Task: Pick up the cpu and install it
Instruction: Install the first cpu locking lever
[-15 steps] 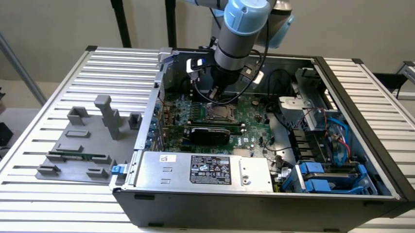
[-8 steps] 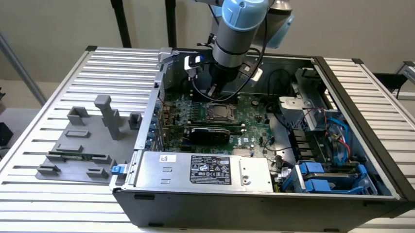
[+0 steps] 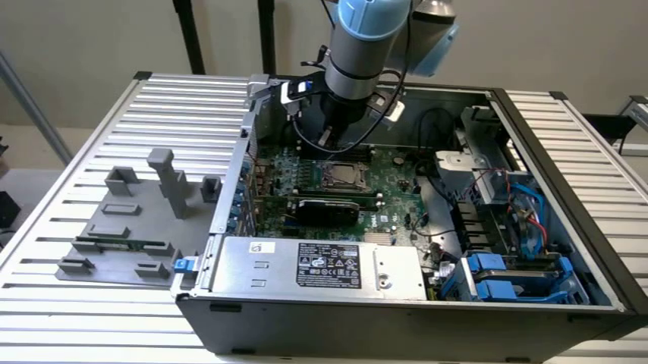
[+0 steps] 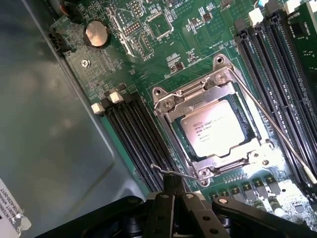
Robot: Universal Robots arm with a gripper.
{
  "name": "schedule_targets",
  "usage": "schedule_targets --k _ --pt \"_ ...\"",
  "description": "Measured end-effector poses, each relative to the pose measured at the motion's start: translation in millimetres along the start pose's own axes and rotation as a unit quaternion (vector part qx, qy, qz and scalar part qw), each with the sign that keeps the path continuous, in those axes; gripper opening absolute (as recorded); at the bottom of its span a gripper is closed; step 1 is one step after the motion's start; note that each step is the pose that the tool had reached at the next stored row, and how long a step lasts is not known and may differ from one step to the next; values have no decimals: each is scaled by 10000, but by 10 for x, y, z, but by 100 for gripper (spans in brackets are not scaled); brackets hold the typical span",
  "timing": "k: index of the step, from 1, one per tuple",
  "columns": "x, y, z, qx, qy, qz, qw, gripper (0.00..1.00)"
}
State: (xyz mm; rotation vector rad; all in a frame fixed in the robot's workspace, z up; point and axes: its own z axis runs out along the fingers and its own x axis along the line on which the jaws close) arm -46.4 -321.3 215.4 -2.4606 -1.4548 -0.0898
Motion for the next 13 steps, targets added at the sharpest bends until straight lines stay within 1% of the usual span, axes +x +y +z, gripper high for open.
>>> schedule_targets --k 4,6,8,12,13 --pt "-7 -11 -3 0 0 -1 10000 11" --pt "-11 -9 -3 -5 -7 3 10000 11" --pt "-18 -5 -1 -19 -28 13 10000 11" --pt "-26 1 7 -58 -87 37 9999 11" --pt "-27 3 13 -62 -93 39 9999 11"
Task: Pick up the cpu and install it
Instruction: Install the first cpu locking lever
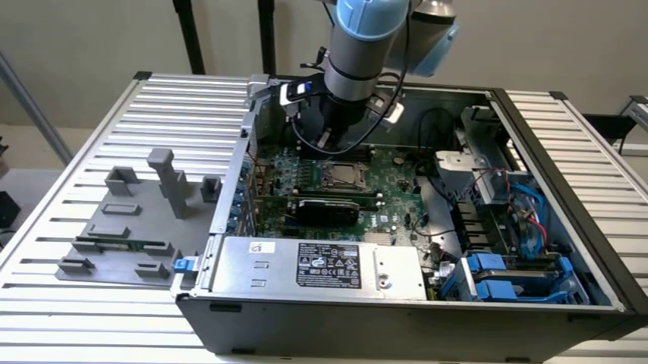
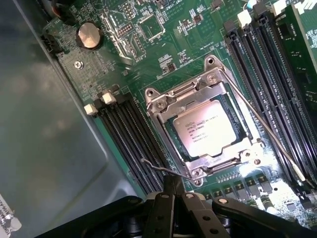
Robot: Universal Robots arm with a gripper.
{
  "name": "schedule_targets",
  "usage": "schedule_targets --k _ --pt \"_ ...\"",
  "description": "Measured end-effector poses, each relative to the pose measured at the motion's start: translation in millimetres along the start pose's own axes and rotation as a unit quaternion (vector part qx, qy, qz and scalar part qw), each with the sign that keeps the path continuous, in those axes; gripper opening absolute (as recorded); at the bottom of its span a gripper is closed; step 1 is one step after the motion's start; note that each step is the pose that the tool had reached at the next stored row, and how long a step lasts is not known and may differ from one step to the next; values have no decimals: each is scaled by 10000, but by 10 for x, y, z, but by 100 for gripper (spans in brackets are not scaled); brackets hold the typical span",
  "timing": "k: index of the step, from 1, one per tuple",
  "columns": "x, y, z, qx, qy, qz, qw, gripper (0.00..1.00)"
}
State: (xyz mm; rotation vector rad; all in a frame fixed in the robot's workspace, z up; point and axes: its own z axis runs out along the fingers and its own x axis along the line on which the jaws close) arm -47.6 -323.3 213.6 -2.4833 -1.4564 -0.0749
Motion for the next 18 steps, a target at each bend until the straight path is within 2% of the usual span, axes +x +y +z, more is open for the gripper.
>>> schedule_targets --k 4,10,14,18 --pt "10 31 23 -3 -4 4 10000 11" --pt "61 132 38 -7 0 29 10000 11" --pt "72 159 51 -19 15 93 10000 11" --pt "70 163 72 -44 42 229 9997 11"
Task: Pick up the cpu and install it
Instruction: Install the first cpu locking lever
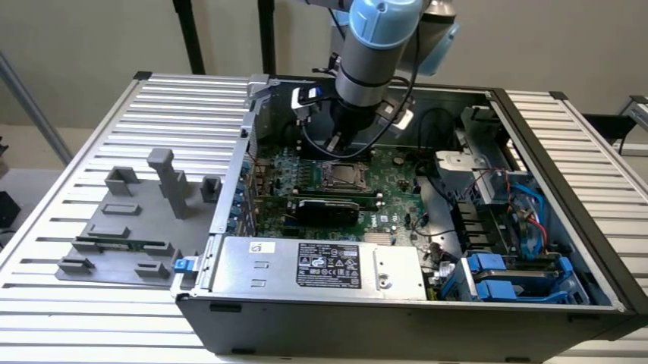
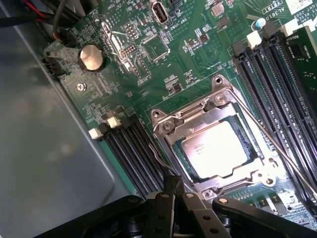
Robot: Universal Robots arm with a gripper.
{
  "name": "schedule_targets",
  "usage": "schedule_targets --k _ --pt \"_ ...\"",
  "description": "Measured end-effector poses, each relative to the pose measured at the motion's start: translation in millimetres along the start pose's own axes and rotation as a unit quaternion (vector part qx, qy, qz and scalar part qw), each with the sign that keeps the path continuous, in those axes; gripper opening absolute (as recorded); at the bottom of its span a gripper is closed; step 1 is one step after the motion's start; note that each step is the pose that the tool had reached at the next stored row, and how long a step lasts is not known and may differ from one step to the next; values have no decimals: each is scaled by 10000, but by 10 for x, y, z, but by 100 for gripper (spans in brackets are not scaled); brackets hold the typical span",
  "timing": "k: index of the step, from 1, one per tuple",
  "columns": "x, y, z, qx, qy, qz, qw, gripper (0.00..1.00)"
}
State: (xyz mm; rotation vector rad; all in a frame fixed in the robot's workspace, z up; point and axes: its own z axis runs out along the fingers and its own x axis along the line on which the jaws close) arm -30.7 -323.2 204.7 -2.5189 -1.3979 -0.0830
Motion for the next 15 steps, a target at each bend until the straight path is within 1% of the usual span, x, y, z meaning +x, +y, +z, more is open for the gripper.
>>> schedule_targets --k 8,12,15 --pt "8 -2 26 -45 52 250 9997 11" --pt "11 3 35 -61 71 342 9994 11" --pt "16 15 43 -73 80 398 9991 11"
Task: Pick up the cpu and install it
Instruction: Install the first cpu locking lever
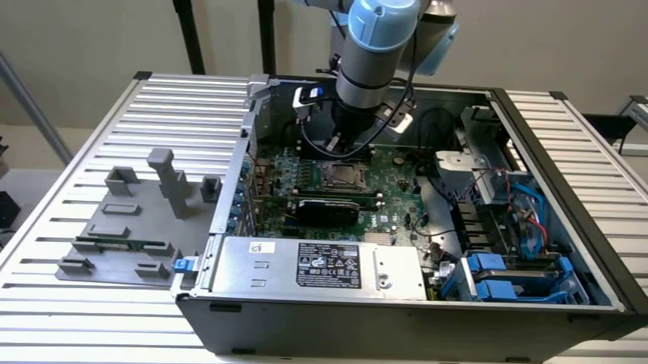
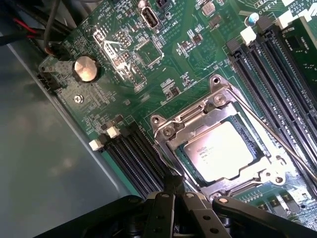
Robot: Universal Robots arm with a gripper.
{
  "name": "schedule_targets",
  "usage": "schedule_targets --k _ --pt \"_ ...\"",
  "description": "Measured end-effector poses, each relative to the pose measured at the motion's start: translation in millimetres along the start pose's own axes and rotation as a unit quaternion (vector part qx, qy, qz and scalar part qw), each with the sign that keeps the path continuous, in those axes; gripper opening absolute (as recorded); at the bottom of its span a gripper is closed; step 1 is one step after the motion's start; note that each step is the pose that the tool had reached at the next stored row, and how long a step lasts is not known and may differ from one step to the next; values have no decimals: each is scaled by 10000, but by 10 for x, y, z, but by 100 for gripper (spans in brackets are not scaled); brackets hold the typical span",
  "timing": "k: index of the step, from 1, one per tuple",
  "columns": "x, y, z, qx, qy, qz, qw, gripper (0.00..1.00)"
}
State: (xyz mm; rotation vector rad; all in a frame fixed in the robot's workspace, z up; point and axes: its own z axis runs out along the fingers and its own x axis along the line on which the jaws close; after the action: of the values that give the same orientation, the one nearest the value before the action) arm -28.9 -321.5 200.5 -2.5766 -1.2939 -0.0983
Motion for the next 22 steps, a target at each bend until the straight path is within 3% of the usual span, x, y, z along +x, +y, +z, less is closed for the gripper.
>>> schedule_targets --k 10,22 --pt "17 38 0 -24 12 113 9999 11" --pt "10 57 -1 -31 14 149 9999 11"
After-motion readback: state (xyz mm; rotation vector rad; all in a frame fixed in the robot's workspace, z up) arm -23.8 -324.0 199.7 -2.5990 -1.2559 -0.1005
